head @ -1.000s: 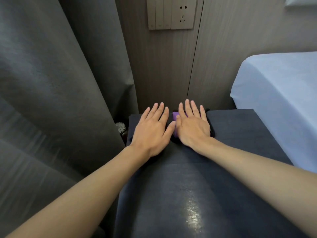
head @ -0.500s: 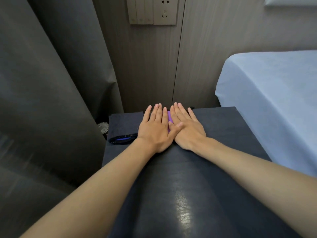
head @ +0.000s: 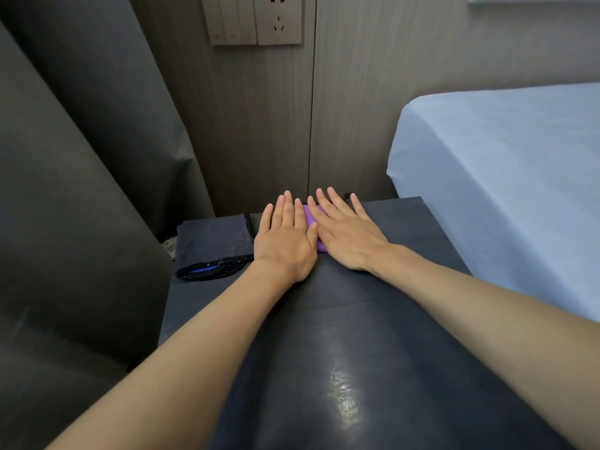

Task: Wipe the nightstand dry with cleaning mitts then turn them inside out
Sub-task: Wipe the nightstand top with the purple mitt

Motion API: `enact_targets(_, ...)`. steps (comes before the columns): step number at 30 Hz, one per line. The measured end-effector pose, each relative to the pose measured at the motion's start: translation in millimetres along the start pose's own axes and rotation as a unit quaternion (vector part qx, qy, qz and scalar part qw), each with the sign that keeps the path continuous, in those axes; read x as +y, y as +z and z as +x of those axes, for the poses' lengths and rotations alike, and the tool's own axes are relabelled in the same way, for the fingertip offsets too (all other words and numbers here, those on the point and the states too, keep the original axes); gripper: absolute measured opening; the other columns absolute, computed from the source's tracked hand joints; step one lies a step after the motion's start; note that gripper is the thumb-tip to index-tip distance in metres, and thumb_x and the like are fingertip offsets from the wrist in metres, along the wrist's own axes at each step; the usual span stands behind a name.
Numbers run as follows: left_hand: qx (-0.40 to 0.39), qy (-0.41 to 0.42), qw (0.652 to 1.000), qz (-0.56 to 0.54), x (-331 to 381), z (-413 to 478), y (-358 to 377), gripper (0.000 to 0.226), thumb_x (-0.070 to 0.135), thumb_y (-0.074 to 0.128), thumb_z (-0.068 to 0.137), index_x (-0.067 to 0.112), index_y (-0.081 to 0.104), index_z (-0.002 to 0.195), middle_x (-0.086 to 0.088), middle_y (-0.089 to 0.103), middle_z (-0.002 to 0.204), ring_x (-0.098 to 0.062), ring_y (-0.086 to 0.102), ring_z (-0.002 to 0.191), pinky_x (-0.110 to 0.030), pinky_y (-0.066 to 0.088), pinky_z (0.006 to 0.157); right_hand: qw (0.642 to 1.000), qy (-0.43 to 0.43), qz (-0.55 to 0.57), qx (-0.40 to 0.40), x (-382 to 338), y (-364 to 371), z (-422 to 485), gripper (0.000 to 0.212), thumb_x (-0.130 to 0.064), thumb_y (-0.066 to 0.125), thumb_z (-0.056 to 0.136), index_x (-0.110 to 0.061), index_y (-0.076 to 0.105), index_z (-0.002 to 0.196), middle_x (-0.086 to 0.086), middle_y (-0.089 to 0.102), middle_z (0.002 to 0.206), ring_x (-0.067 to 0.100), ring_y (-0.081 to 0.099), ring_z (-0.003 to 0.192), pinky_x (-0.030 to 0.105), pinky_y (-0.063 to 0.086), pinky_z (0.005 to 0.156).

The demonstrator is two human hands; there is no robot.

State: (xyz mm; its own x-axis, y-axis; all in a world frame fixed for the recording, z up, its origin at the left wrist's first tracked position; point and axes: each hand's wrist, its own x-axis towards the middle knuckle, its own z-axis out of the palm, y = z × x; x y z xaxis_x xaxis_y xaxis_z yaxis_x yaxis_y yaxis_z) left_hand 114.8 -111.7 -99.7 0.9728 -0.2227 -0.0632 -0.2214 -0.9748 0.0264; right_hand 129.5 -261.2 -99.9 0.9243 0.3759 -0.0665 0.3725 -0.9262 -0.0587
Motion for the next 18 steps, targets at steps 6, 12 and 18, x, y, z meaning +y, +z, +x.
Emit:
enact_targets(6, -0.002, 0.011, 1.000, -0.003, 23.8, 11.7, -0.3, 0.061, 0.037, 0.007, 0.105, 0.007, -0.006, 0.157, -0.013, -0.012, 0.166, -0.023, -0.014, 0.153, -0.039, -0.011, 0.122, 1.000, 0.018, 0.012, 0.006, 26.8, 0.0, -8.6, 0.056, -0.037, 0.011, 0.108, -0.024, -0.005, 0.160, -0.004, -0.009, 0.169, 0.012, -0.016, 0.153, 0.045, -0.008, 0.124)
enact_targets(12, -0.016, 0.034, 0.999, -0.024, 65.2, 27.5, -0.1, 0.062, 0.038, 0.007, 0.105, 0.007, -0.006, 0.157, -0.013, -0.013, 0.166, -0.024, -0.015, 0.153, -0.040, -0.011, 0.122, 0.999, 0.043, -0.004, -0.004, 67.9, -2.2, -24.1, 0.056, -0.037, 0.012, 0.108, -0.025, -0.006, 0.160, -0.004, -0.009, 0.169, 0.014, -0.015, 0.154, 0.045, -0.008, 0.124)
enact_targets(18, -0.016, 0.057, 0.998, -0.031, 103.6, 39.9, -2.9, 0.062, 0.039, 0.008, 0.105, 0.007, -0.006, 0.157, -0.013, -0.012, 0.166, -0.024, -0.014, 0.153, -0.040, -0.012, 0.121, 0.997, 0.081, -0.013, -0.013, 100.4, -7.9, -41.5, 0.056, -0.037, 0.013, 0.108, -0.025, -0.006, 0.160, -0.003, -0.008, 0.169, 0.016, -0.013, 0.154, 0.046, -0.007, 0.124)
